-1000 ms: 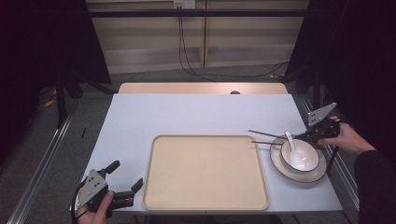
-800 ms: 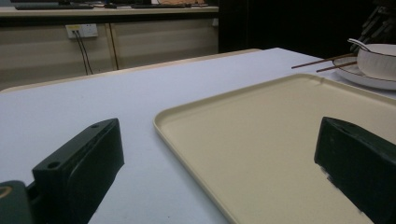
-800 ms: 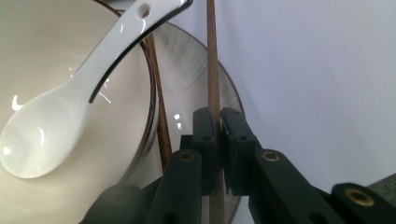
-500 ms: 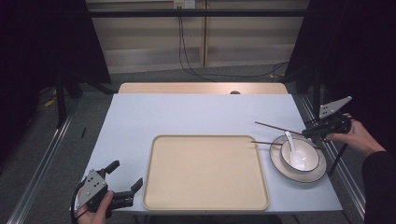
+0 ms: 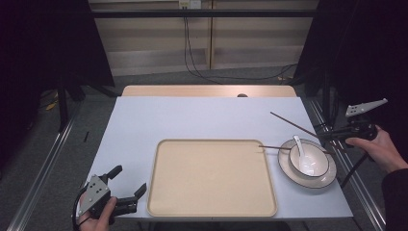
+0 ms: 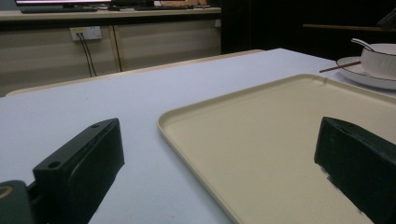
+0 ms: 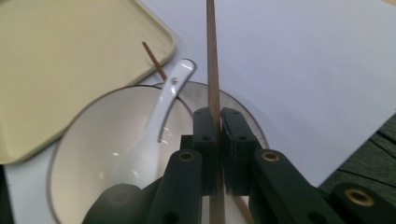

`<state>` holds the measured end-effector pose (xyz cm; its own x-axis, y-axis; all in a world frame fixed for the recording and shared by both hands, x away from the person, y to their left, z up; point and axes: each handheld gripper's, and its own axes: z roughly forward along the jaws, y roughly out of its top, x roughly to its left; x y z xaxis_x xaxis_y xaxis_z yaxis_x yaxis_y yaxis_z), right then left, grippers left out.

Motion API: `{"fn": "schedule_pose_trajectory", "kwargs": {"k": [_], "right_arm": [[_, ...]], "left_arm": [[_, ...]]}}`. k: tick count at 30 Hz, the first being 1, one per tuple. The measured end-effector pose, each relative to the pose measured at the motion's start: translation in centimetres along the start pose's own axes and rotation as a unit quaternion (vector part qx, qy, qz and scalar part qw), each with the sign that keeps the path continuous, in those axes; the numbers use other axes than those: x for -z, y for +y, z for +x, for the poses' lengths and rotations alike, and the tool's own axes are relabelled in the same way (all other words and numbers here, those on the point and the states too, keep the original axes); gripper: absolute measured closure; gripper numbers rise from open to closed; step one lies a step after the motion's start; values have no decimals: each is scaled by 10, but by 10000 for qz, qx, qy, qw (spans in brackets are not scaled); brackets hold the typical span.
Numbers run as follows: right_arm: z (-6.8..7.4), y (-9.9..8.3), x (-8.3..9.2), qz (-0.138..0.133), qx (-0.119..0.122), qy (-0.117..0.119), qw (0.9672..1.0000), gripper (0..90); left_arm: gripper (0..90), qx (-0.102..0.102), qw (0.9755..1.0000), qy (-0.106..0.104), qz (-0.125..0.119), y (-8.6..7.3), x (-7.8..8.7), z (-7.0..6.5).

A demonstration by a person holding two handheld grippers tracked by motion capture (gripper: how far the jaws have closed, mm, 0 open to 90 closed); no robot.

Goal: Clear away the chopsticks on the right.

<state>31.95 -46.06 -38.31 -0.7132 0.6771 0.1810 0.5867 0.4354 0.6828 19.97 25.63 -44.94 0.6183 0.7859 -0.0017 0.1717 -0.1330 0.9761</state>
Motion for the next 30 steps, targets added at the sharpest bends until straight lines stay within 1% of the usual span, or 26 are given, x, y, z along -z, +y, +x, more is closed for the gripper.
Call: {"fn": "schedule_pose_trajectory", "kwargs": {"k": [1, 2, 4, 5, 6, 8, 9, 10, 12, 13, 14, 15, 16, 17, 18, 19, 20, 21, 22, 23, 24, 25, 26, 28, 29, 30], "right_arm": [[5, -1, 2, -54, -55, -23, 10000, 853], [8, -2, 2, -103, -99, 37, 9999, 852], [17, -3, 4, -130, -306, -76, 9994, 853], [21, -4, 4, -205, -359, -26, 9991, 853], [26, -5, 4, -216, -479, -103, 9986, 853], [37, -7, 3, -267, -608, -105, 9977, 853], [42, -8, 3, -307, -673, -139, 9972, 853], [47, -9, 2, -379, -740, -99, 9965, 853], [58, -11, -1, -445, -865, -89, 9952, 853], [64, -12, -3, -478, -920, -88, 9946, 853], [70, -13, -5, -546, -982, -63, 9937, 853], [77, -14, -8, -700, -1075, -29, 9917, 852], [93, -15, -17, -628, -1012, -43, 9929, 853], [93, -15, -17, -628, -1012, -43, 9929, 853], [101, -15, -22, -600, -1071, -45, 9924, 853], [108, -16, -27, -626, -1091, 36, 9920, 853], [114, -16, -31, -657, -1119, 44, 9915, 853], [119, -16, -35, -669, -1183, 55, 9907, 853], [124, -16, -38, -737, -1250, 81, 9894, 853], [128, -17, -41, -793, -1285, 149, 9884, 853], [132, -17, -44, -820, -1355, 166, 9872, 853], [135, -17, -46, -889, -1414, 178, 9858, 853], [139, -17, -49, -931, -1493, 258, 9841, 853], [146, -17, -55, -972, -1594, 249, 9821, 853], [149, -17, -58, -1010, -1662, 314, 9804, 853], [152, -17, -60, -1027, -1692, 275, 9798, 853]], "left_arm": [[14, -12, 10000, 9, -1, 0, 0, 0], [13, -2, 10000, -10, -16, 0, 0, 0], [13, 5, 10000, -22, -25, 0, 0, 0], [13, 5, 10000, -26, -27, 0, 0, 0], [13, 44, 10000, -22, -55, 0, 0, 0], [13, 53, 10000, -23, -51, 0, 0, 0], [13, 46, 10000, -18, -53, 0, 0, 0], [13, -15, 10000, -5, -11, 1, 1, 0], [13, -29, 10000, 3, -10, 1, 0, 0], [13, 16, 10000, -7, -51, 1, 0, -1], [13, -43, 10000, -9, -14, 1, 1, 0], [13, -12, 10000, 0, -48, 1, 1, 0], [13, -18, 10000, 37, -79, 1, 1, 0], [13, -1, 9999, 47, -114, 1, 1, 0], [12, 36, 9999, 32, -153, 1, 1, 0], [12, 8, 9999, -28, -162, 1, 1, 0], [11, 10, 9998, -4, -180, 1, 1, 0], [11, 16, 9998, -18, -186, 1, 1, 0], [11, 60, 9998, -24, -180, 1, 1, -1], [11, 59, 9998, -50, -190, 1, 1, 0], [11, 20, 9998, -30, -196, 1, 1, 0], [11, 19, 9998, -34, -190, 1, 2, 1], [11, 37, 9998, -34, -201, 1, 2, 1], [11, 20, 9998, -33, -187, 1, 2, 1], [11, -17, 9999, -18, -164, 1, 2, 1], [11, 18, 9999, -42, -158, 1, 1, 0]]}}
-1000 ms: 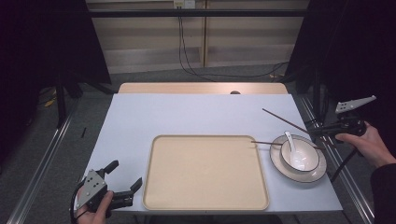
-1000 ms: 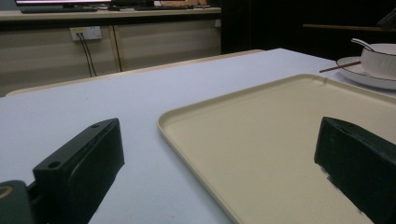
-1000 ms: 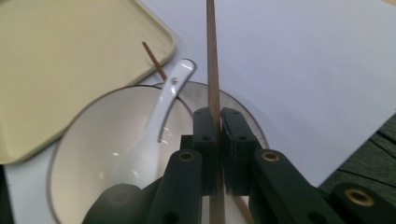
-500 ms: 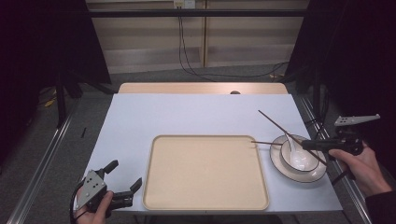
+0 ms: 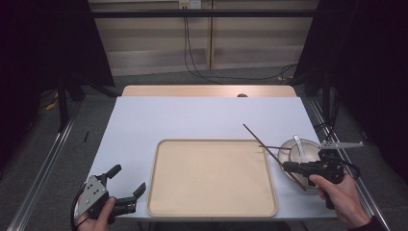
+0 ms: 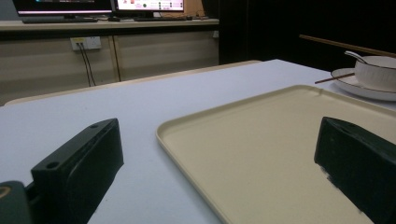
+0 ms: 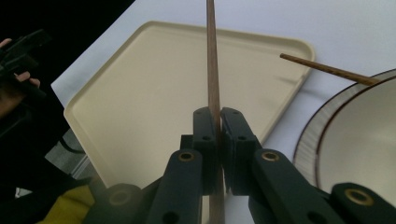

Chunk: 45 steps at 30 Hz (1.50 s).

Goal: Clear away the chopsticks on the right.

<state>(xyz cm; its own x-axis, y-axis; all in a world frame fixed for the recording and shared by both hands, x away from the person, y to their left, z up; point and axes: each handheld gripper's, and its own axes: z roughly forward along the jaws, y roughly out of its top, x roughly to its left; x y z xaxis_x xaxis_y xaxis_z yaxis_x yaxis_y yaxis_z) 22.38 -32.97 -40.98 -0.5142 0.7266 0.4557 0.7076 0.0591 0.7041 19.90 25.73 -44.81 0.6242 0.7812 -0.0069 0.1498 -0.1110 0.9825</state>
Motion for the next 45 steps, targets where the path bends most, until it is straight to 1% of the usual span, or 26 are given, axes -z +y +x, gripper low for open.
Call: {"fn": "schedule_pose_trajectory", "kwargs": {"k": [2, 3, 5, 9, 11, 12, 13, 16, 19, 21, 25, 27, 30, 32, 35, 37, 40, 41, 42, 45], "right_arm": [[4, -4, -5, 38, -89, -15, 10000, 852], [6, -6, -9, 6, -89, -92, 9999, 853], [10, -9, -16, 15, -192, -72, 9998, 852], [17, -14, -32, -50, -287, -162, 9994, 852], [19, -16, -42, 60, -396, -169, 9991, 852], [20, -17, -46, 70, -384, -219, 9990, 852], [20, -18, -49, 100, -367, -193, 9991, 852], [22, -21, -59, 200, -395, -238, 9987, 852], [23, -25, -63, 253, -434, -315, 9982, 852], [24, -28, -67, 341, -414, -314, 9981, 852], [24, -29, -74, 417, -505, -345, 9973, 852], [24, -29, -76, 457, -529, -408, 9967, 852], [23, -29, -81, 501, -552, -514, 9959, 852], [22, -29, -84, 552, -597, -545, 9952, 851], [23, -32, -87, 577, -600, -637, 9945, 852], [24, -35, -89, 656, -579, -703, 9937, 851], [25, -39, -90, 752, -569, -748, 9927, 850], [25, -39, -90, 784, -500, -727, 9930, 849], [25, -40, -90, 769, -495, -734, 9931, 846], [25, -40, -89, 806, -471, -754, 9928, 843]], "left_arm": [[12, -11, 10000, 0, -2, 0, 0, 1], [12, -10, 10000, 5, -8, 0, 0, 0], [12, -9, 10000, 33, 3, 0, 0, 1], [12, 7, 10000, 6, -12, 0, 0, 0], [12, -25, 10000, 33, 16, 0, 0, 1], [12, 8, 10000, 30, -12, 0, 0, 1], [12, -24, 10000, 19, 16, 0, 1, 1], [12, -6, 10000, 31, -3, 0, 0, 1], [12, 20, 10000, 31, 9, 0, 0, 1], [12, 23, 10000, 27, 6, 0, 0, 1], [12, 25, 10000, 27, 14, 0, 0, 1], [12, 33, 10000, -1, 8, 0, 0, 1], [12, 23, 10000, 15, 13, 0, 0, 2], [12, 37, 10000, -7, 0, 0, 0, 2], [12, 54, 10000, 0, -15, 0, 0, 1], [12, 46, 10000, 34, -17, 0, 0, 2], [12, 49, 10000, 40, -13, 0, 1, 2], [12, 48, 10000, 41, -13, 0, 1, 2], [12, 44, 10000, -7, -8, -1, 0, 2], [12, 53, 10000, 0, -7, -1, 0, 3]]}}
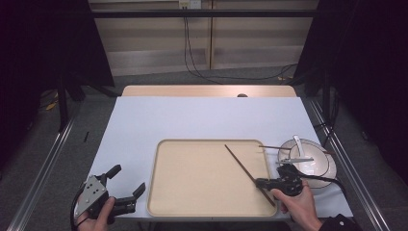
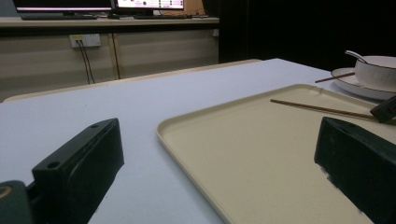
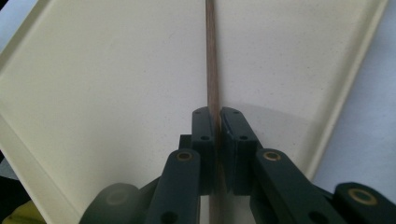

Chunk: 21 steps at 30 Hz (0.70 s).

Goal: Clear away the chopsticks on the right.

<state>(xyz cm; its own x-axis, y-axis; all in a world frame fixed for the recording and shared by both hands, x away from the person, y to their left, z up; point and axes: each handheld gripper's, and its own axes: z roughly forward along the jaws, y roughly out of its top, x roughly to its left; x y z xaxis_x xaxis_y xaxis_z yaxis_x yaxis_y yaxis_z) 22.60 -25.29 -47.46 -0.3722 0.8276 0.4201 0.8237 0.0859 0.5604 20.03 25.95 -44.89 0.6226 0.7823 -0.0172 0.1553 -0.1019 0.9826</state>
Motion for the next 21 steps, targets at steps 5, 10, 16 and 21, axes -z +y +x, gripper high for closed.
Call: {"fn": "schedule_pose_trajectory", "kwargs": {"k": [5, 10, 16, 21], "right_arm": [[-1, 1, 1, 69, 101, 40, 9999, 831], [-1, 1, 2, 49, 202, 130, 9997, 704], [-2, 3, 13, -219, 496, 326, 9980, 574], [-3, 5, 32, -545, 830, 524, 9937, 421]], "left_arm": [[13, 38, 10000, 40, 14, 0, 0, 1], [13, 52, 10000, -2, -7, 0, 0, 0], [13, 49, 10000, 2, 0, 0, 0, 1], [14, 39, 10000, 45, 10, 0, 1, 1]]}}
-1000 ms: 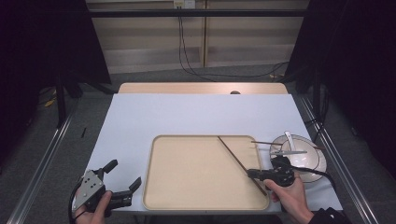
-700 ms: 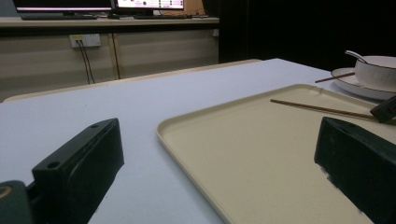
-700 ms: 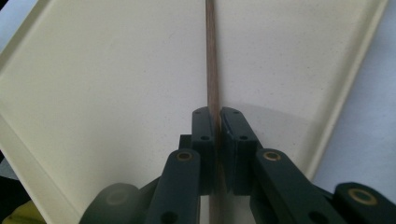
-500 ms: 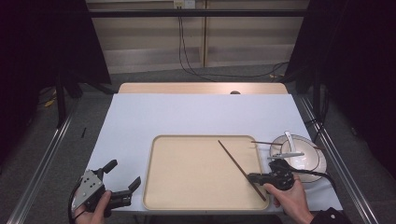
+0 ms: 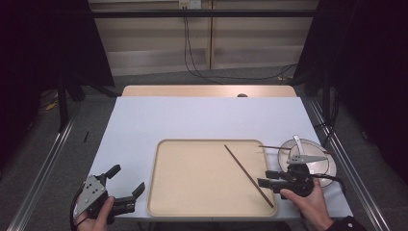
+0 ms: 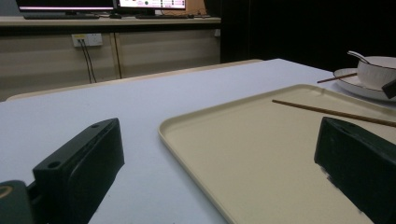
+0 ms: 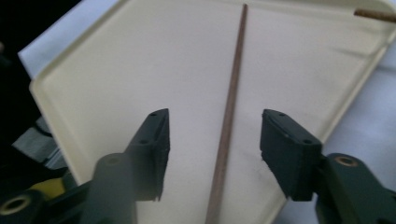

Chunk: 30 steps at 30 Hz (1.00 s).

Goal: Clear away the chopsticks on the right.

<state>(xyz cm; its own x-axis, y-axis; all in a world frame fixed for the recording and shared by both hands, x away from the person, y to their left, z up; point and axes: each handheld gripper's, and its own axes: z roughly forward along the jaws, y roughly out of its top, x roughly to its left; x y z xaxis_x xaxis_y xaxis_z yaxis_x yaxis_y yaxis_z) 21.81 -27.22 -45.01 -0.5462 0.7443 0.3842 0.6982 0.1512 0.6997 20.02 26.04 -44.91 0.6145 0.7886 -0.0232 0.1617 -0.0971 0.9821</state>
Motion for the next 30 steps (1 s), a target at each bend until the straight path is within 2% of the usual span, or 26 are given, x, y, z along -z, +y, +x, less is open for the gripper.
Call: {"fn": "schedule_pose_trajectory", "kwargs": {"k": [2, 4, 6, 8, 10, 12, 15, 18, 20, 21, 23, 27, 28, 29, 30], "right_arm": [[-2, 1, 8, -146, 205, 218, 9994, 390], [-4, 1, 16, -284, 450, 239, 9983, 324], [-6, 3, 23, -256, 662, 285, 9971, 261], [-11, 5, 29, -295, 866, 222, 9956, 244], [-16, 8, 35, -206, 1053, 152, 9941, 181], [-22, 12, 45, -275, 1047, 133, 9940, 179], [-30, 20, 65, -470, 1191, -32, 9918, 121], [-43, 28, 84, -613, 1376, -376, 9879, 93], [-56, 36, 98, -699, 1407, -536, 9861, 86], [-61, 38, 102, -741, 1402, -562, 9857, 81], [-74, 45, 112, -734, 1409, -687, 9849, 83], [-101, 59, 123, -453, 1421, -726, 9861, 145], [-108, 62, 124, -377, 1481, -790, 9851, 153], [-114, 65, 125, -252, 1560, -855, 9837, 201], [-120, 68, 127, -173, 1661, -1012, 9808, 221]], "left_arm": [[14, -34, 10000, -1, 24, 0, 0, 0], [14, -6, 10000, 44, 9, 0, 0, 1], [14, -5, 10000, 46, 7, 0, 0, 1], [14, -1, 10000, 40, 24, 0, -1, 1], [14, 12, 10000, 10, 5, 0, -1, 0], [14, 22, 10000, 65, 27, -1, -1, 1], [14, 2, 10000, 80, 35, -1, -1, 3], [14, 6, 10000, 60, 50, -1, -1, 2], [14, -5, 10000, 51, 61, -1, -1, 2], [14, 85, 10000, 38, 20, -1, -1, 1], [14, 32, 10000, 42, 48, -1, -1, 2], [14, 36, 10000, 39, 52, -1, -1, 2], [14, 31, 10000, 34, 49, -1, -1, 2], [14, 32, 10000, 35, 51, -1, -1, 2], [14, 30, 10000, 33, 57, -1, -1, 2]]}}
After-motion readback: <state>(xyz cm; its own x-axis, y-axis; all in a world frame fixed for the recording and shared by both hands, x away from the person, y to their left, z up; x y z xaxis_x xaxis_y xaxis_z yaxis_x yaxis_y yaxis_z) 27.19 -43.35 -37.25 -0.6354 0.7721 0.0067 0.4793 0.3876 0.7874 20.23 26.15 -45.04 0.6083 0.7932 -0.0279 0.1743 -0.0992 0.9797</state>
